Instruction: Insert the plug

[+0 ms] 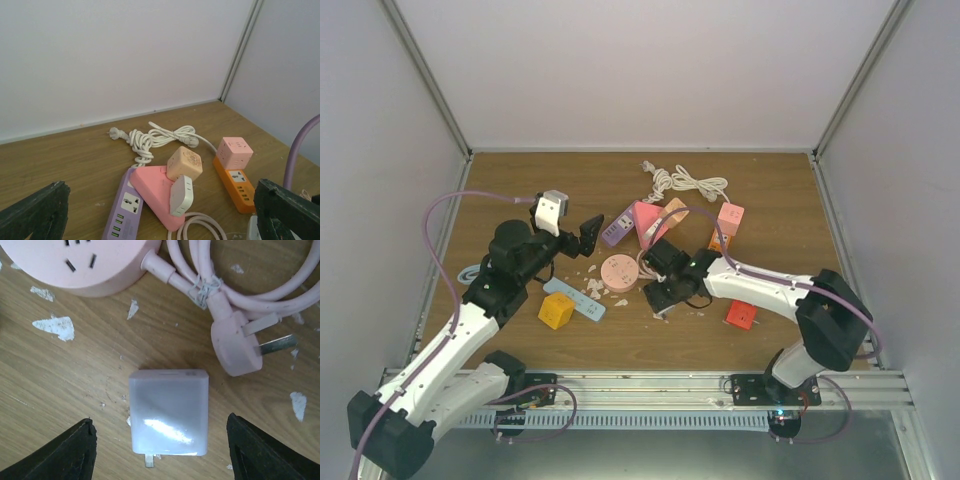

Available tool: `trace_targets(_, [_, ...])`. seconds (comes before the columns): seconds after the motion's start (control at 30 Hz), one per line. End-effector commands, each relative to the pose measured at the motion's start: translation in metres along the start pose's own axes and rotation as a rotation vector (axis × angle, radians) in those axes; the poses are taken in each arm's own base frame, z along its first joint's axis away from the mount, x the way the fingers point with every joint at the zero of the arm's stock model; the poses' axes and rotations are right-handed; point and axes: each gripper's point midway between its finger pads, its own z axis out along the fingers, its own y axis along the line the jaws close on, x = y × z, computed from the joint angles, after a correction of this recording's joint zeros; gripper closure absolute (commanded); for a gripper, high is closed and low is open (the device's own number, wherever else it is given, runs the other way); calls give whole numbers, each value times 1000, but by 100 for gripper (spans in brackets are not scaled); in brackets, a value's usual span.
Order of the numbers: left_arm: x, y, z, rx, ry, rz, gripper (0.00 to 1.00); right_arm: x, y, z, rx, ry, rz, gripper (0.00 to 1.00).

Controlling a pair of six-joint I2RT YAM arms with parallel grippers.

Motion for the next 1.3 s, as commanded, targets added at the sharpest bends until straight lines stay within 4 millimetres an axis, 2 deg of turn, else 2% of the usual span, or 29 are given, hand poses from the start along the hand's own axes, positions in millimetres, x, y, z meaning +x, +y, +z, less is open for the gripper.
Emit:
trace_targets(0.0, [-20, 0, -1, -4, -56, 9, 1, 14, 6, 9, -13, 53, -24, 26])
trace_targets(0.17, [-19, 0, -1, -3, -53, 8, 1, 23, 2, 25, 18, 106, -30, 24])
trace_targets(0.33, [-18, 0, 0, -3, -51, 7, 1, 24, -1, 37, 51, 121, -23, 26])
trace_targets(0.43, [-19, 0, 0, -2, -52, 7, 1, 22, -2, 40, 56, 114, -15, 31])
trace_targets(0.6, [-21, -6, -3, 29, -66, 9, 1, 19, -4, 44, 73, 97, 4, 45])
trace_targets(0.7, [-24, -9, -5, 45, -76, 3, 1, 11, -6, 38, 83, 58, 14, 50])
trace_targets(0.8, [-26, -11, -6, 54, -76, -27, 1, -9, 1, 19, 44, -47, 4, 51])
trace_targets(0.87, [-23, -14, -5, 73, -67, -76, 1, -29, 11, -4, -15, -155, -16, 51])
trace_targets(1.07, [-12, -36, -3, 203, 18, -185, 1, -71, 45, -72, -223, -452, -134, 51])
trace_targets(1.2, [-13, -56, -11, 311, 86, -245, 1, -86, 67, -119, -369, -662, -285, 50])
trace_targets(1.27, [-13, -65, -15, 351, 134, -291, 1, -84, 78, -139, -446, -758, -390, 50])
